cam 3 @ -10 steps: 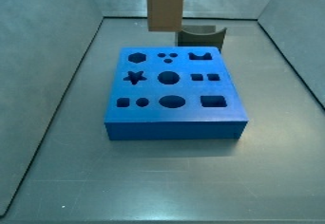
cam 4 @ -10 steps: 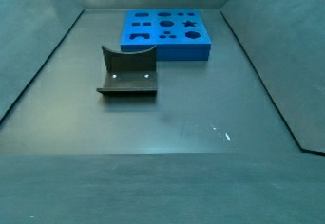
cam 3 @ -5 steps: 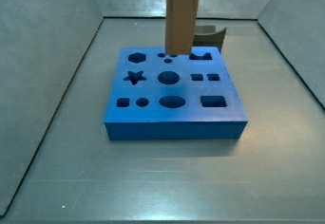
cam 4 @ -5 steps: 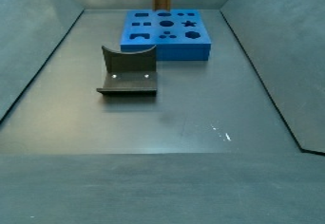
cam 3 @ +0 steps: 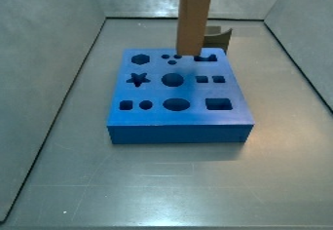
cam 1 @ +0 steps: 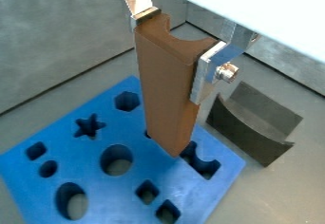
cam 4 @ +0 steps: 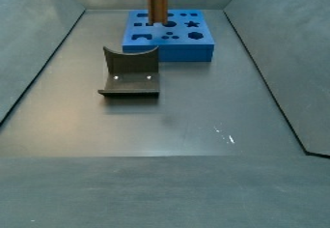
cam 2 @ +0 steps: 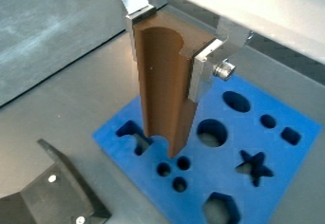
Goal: Insert the arch object.
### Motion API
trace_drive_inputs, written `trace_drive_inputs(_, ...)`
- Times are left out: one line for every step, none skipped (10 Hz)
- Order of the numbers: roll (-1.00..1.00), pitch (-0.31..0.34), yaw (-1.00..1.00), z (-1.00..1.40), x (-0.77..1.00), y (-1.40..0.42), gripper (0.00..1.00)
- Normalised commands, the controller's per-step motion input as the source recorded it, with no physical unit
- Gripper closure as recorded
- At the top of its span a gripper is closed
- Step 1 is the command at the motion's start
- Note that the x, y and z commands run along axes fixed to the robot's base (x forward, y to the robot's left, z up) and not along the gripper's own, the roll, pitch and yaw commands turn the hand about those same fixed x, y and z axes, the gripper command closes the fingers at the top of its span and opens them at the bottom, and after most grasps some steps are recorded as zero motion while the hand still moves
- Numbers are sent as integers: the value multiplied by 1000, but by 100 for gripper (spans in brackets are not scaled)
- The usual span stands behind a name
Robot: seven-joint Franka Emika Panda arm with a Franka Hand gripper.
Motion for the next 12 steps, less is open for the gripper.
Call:
trace_drive_inputs(-184,0,0,-114,346,394,100)
trace_drive_inputs(-159,0,0,-189,309,306,100)
trace_drive_inputs(-223,0,0,-254,269,286,100)
trace_drive_inputs(-250,0,-37,-231,246,166,100)
trace_drive_inputs(-227,0,-29,-220,223,103,100)
trace_drive_inputs(-214,0,-74,-180,140,23,100)
trace_drive_inputs(-209,0,-100,-183,169,0,100)
trace_drive_inputs(-213,0,-140,-194,223,0,100)
trace_drive_inputs(-216,0,-189,-226,317,0,100)
trace_drive_inputs(-186,0,-163,-283,389,0,100)
trace_drive_inputs(-66,31,-117,-311,306,46,100)
trace_drive_inputs(-26,0,-40,-274,89,23,100)
